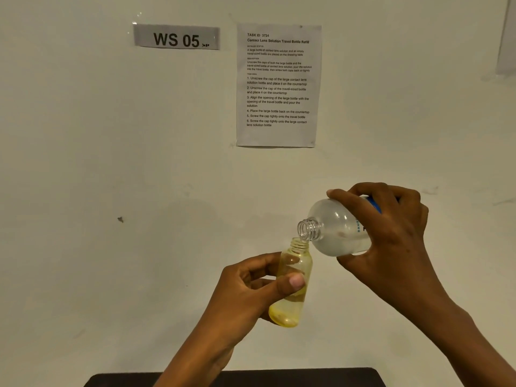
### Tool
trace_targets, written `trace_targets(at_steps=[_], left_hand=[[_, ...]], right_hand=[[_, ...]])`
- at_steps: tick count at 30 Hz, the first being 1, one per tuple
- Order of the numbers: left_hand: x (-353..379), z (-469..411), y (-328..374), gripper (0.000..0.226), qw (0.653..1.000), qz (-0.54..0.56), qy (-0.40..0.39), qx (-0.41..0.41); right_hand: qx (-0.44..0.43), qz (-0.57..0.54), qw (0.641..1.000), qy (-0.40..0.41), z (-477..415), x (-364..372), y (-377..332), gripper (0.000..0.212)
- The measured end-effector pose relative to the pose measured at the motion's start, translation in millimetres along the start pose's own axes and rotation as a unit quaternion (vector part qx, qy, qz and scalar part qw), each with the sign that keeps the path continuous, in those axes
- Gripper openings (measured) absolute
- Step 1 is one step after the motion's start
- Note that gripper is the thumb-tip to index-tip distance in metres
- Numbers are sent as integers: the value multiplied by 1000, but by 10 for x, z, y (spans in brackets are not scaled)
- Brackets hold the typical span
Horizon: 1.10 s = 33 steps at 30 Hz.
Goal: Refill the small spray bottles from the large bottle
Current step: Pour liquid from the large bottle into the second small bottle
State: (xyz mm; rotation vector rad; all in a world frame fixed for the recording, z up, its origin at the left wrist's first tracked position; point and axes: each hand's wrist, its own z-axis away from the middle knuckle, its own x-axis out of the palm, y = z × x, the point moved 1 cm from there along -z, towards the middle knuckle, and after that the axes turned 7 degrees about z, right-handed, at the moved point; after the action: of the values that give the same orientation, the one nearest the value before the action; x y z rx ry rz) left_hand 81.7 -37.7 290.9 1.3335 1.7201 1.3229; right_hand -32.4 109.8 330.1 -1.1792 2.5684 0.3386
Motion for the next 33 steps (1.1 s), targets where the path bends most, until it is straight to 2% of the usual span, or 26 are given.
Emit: trace_targets(at_steps=[6, 17, 23, 28, 33], left_hand=[[0, -3, -8, 39, 1000, -2, -1, -1], [-7, -13, -20, 32, 1000, 1, 0, 0], [-5, -11, -20, 30, 1000, 4, -1, 2], [-8, -11, -26, 35, 1000, -2, -2, 3], [-10, -7, -28, 32, 1000, 5, 0, 0]], right_hand=[[-4, -1, 1000, 1, -1, -4, -1, 67], [-6, -7, 1000, -5, 4, 24, 18, 74], [-5, -8, 1000, 2, 8, 23, 9, 67], [-5, -7, 1000, -10, 6, 22, 13, 75], [-5, -2, 1000, -4, 11, 13, -5, 67]])
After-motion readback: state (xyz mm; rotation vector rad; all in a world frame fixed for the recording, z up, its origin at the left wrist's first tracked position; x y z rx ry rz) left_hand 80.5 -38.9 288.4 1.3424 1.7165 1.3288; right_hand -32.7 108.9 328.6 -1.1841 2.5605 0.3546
